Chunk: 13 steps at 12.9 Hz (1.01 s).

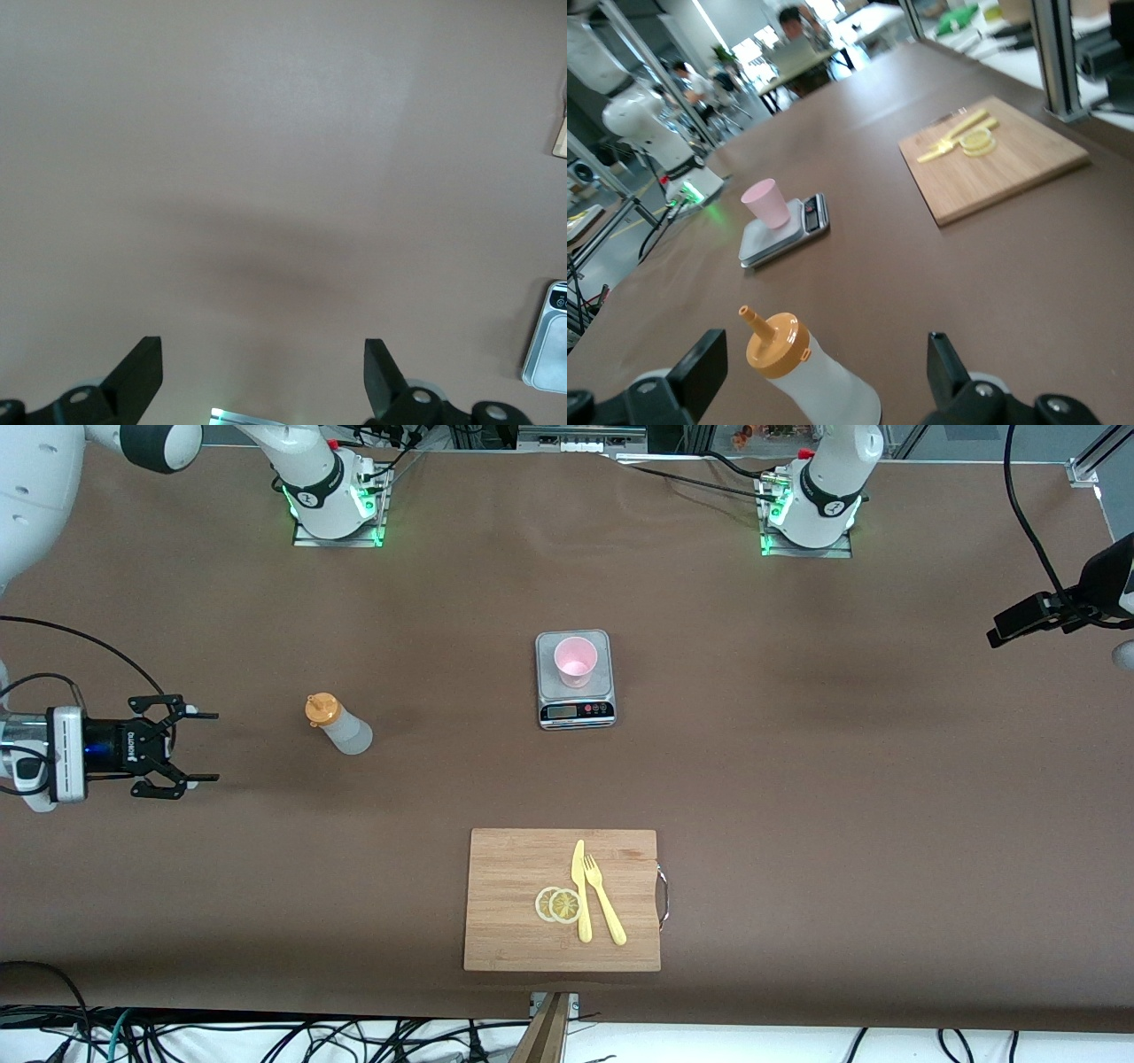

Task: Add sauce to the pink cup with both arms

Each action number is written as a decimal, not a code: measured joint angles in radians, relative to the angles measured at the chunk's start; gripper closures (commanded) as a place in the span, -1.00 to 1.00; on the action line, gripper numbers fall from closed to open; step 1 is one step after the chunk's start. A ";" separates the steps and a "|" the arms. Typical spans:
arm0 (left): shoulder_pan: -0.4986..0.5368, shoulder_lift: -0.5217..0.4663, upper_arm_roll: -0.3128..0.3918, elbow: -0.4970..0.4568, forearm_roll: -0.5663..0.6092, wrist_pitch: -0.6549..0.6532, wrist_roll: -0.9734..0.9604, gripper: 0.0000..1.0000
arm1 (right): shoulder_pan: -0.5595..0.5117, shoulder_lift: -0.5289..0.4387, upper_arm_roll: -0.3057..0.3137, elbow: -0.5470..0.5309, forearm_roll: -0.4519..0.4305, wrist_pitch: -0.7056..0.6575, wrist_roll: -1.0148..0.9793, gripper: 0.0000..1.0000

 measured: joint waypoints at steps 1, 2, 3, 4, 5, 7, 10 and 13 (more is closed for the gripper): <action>-0.002 0.000 -0.003 0.000 0.000 0.000 -0.001 -1.00 | 0.003 -0.057 0.029 -0.003 -0.068 0.053 0.089 -1.00; -0.003 0.000 -0.007 0.000 0.000 0.000 -0.001 -1.00 | 0.004 -0.115 0.063 -0.012 -0.142 0.105 0.168 -1.00; -0.003 0.001 -0.011 0.000 0.000 0.000 -0.001 -1.00 | 0.004 -0.172 0.096 -0.030 -0.211 0.154 0.239 -0.99; -0.004 0.002 -0.014 0.001 0.000 0.000 -0.001 -1.00 | 0.004 -0.221 0.121 -0.052 -0.272 0.194 0.307 -0.99; -0.004 0.006 -0.015 0.001 0.000 0.000 -0.001 -1.00 | 0.004 -0.260 0.141 -0.073 -0.329 0.228 0.377 -0.99; -0.004 0.016 -0.015 0.001 -0.003 0.002 -0.001 -1.00 | 0.003 -0.336 0.188 -0.114 -0.453 0.286 0.547 -1.00; -0.004 0.021 -0.015 0.001 -0.043 0.004 -0.001 -1.00 | 0.004 -0.423 0.253 -0.152 -0.603 0.314 0.793 -1.00; -0.001 0.024 -0.014 0.001 -0.044 0.004 -0.001 -1.00 | 0.003 -0.499 0.295 -0.208 -0.785 0.358 0.976 -1.00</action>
